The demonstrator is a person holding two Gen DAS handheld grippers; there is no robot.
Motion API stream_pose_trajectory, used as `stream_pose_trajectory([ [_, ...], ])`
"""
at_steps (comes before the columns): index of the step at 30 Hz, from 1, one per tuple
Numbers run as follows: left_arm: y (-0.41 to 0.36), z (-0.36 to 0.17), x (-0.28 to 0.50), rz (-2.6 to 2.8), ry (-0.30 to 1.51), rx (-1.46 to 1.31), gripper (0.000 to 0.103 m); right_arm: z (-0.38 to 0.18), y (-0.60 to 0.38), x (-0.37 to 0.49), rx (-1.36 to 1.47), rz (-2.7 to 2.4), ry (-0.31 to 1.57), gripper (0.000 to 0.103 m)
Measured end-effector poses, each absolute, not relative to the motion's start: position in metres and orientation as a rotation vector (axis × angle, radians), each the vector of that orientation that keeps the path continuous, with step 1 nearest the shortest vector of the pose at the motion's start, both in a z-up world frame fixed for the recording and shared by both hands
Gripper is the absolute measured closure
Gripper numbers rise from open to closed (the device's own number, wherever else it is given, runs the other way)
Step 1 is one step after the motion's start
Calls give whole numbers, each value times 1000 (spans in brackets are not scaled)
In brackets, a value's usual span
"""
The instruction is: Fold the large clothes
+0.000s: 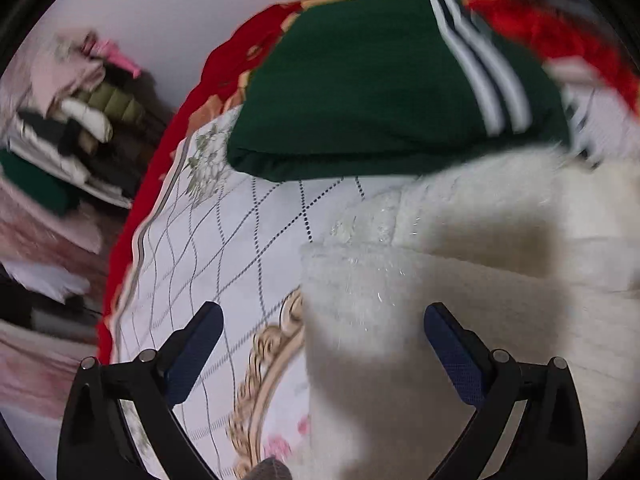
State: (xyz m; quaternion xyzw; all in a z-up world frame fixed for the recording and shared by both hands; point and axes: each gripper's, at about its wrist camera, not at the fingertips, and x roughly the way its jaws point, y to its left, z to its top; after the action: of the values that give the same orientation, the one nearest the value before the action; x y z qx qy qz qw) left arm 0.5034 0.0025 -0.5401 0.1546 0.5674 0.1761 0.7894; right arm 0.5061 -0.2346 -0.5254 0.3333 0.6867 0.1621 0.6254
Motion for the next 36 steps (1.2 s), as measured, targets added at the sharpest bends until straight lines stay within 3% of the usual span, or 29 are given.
stream_pose_trajectory([
  [6,18,-562,510,380,1253,276,0,-591,-212,539,689,349,1717,53],
  [11,18,-557,508,390,1259,239,0,-611,-192,549,619,414,1768,55],
  [13,20,-555,507,390,1265,224,0,-608,-167,550,409,430,1758,92],
  [15,22,-553,507,392,1269,213,0,-598,-149,547,259,408,1727,96],
  [19,25,-541,500,383,1268,170,0,-561,-153,546,262,282,1583,102],
  [22,24,-530,494,372,1258,148,0,-539,-160,556,296,214,1485,102],
  [28,12,-507,488,347,1238,154,0,-553,-169,570,316,247,1642,98],
  [29,8,-503,488,344,1229,159,0,-541,-185,567,379,247,1639,91],
  [30,2,-499,489,339,1215,165,0,-525,-204,562,418,227,1617,75],
  [32,-13,-495,495,323,1196,170,0,-498,-236,554,444,160,1563,55],
  [36,-43,-508,514,291,1208,168,0,-484,-298,543,477,22,1568,53],
])
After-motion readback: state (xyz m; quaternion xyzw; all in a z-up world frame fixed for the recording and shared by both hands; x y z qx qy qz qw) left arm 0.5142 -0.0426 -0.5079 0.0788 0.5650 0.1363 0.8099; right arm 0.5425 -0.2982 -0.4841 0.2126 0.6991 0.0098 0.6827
